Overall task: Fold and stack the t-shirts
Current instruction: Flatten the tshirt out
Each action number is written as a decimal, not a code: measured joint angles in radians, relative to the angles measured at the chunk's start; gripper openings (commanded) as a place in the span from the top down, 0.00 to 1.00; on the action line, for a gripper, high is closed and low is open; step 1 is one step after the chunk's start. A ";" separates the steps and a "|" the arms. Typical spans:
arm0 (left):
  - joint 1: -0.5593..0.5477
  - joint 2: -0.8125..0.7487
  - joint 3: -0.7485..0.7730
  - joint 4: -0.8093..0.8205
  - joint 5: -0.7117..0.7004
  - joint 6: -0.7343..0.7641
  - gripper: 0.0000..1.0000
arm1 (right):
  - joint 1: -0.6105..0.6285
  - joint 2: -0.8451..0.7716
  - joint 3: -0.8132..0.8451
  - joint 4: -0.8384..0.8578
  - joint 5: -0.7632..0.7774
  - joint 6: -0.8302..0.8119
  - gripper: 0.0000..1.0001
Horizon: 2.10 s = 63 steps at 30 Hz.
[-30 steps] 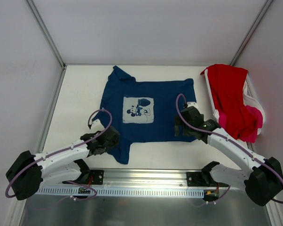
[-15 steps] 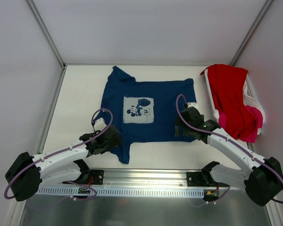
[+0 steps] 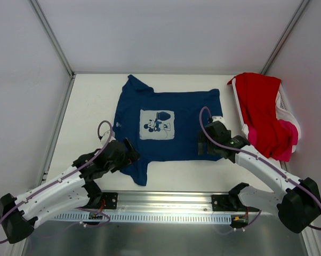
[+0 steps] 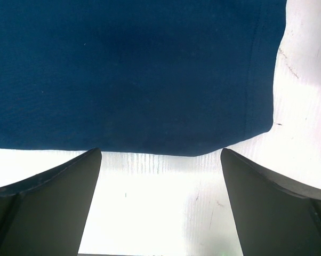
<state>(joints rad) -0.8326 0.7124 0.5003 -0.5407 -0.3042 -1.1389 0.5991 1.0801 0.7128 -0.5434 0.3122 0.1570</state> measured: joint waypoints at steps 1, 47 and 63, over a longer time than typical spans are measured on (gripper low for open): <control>0.000 0.001 0.007 -0.003 0.012 0.000 0.01 | 0.000 0.000 0.000 0.000 -0.001 0.000 0.01; -0.013 0.100 -0.097 0.004 0.061 -0.055 0.36 | 0.020 0.079 -0.005 0.012 -0.003 0.023 0.00; -0.013 0.148 -0.099 0.025 0.058 -0.055 0.46 | 0.026 0.094 -0.005 0.014 -0.003 0.023 0.01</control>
<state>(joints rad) -0.8452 0.8600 0.4011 -0.5159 -0.2462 -1.1942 0.6250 1.1740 0.7078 -0.5289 0.3092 0.1802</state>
